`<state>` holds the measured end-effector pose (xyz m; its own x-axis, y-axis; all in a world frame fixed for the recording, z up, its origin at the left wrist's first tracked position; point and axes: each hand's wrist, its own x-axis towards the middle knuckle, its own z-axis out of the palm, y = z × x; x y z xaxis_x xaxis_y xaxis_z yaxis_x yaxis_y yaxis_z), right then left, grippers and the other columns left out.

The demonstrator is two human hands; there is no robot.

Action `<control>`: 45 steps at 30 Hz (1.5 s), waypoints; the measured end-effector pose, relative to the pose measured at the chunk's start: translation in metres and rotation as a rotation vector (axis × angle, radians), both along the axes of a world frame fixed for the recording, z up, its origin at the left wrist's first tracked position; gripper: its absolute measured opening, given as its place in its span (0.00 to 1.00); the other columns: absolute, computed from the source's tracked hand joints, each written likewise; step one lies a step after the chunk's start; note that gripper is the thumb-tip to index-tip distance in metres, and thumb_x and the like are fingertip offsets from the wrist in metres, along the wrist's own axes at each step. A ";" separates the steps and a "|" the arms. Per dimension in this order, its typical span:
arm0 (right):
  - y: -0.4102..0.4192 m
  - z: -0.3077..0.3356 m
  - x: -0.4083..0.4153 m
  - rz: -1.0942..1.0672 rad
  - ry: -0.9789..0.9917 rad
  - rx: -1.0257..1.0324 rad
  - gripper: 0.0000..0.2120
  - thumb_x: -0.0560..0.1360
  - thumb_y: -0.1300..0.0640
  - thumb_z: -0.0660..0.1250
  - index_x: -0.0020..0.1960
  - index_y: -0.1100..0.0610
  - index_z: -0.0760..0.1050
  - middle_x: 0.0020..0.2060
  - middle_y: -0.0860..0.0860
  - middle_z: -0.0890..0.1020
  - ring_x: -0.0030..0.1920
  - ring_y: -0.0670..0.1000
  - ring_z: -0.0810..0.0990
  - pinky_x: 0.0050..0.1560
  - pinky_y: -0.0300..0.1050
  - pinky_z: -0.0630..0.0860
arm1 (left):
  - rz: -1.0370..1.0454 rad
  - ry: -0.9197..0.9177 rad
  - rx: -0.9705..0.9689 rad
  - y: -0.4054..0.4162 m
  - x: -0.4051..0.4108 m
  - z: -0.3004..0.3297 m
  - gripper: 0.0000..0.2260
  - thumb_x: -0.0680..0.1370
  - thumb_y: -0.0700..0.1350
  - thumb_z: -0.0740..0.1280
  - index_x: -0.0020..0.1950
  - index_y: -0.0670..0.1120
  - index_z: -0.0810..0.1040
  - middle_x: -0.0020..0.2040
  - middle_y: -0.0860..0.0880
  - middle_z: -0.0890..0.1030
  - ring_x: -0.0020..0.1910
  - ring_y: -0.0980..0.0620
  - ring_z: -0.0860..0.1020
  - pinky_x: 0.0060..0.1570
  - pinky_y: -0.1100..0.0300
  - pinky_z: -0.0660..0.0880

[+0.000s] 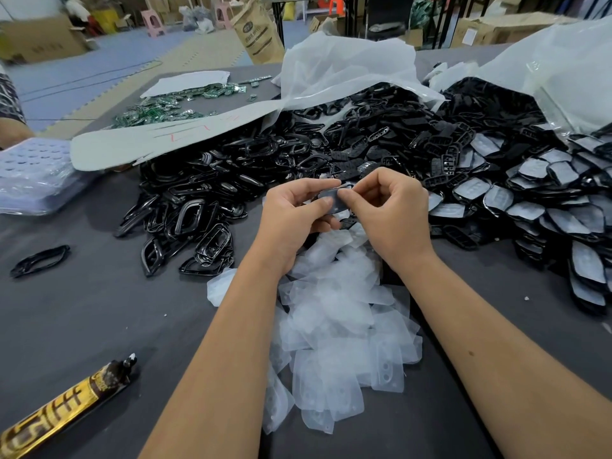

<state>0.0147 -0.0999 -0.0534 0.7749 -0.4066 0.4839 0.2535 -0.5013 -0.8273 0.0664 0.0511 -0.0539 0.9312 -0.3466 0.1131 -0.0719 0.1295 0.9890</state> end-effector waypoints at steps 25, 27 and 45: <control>-0.012 -0.007 0.007 0.298 0.115 0.353 0.07 0.75 0.59 0.78 0.47 0.61 0.82 0.34 0.50 0.84 0.31 0.46 0.79 0.26 0.40 0.73 | -0.033 0.054 -0.041 0.001 -0.003 0.005 0.11 0.79 0.33 0.68 0.53 0.45 0.87 0.51 0.37 0.86 0.34 0.46 0.82 0.34 0.61 0.79; -0.011 -0.007 0.007 0.296 0.122 0.350 0.08 0.75 0.58 0.78 0.47 0.62 0.82 0.33 0.49 0.83 0.30 0.46 0.78 0.26 0.40 0.73 | -0.035 0.049 -0.037 0.002 -0.004 0.005 0.11 0.79 0.33 0.68 0.52 0.45 0.87 0.51 0.37 0.86 0.35 0.45 0.82 0.34 0.60 0.79; -0.015 -0.008 0.009 0.350 0.152 0.368 0.04 0.78 0.58 0.75 0.47 0.58 0.83 0.31 0.48 0.82 0.31 0.46 0.79 0.28 0.42 0.75 | -0.037 0.067 -0.063 -0.001 -0.003 0.002 0.10 0.81 0.35 0.67 0.51 0.45 0.87 0.42 0.41 0.86 0.30 0.48 0.81 0.31 0.63 0.77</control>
<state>0.0235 -0.1145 -0.0616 0.9451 -0.2325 0.2297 0.2175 -0.0775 -0.9730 0.0632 0.0504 -0.0517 0.9240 -0.3751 0.0737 -0.0001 0.1925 0.9813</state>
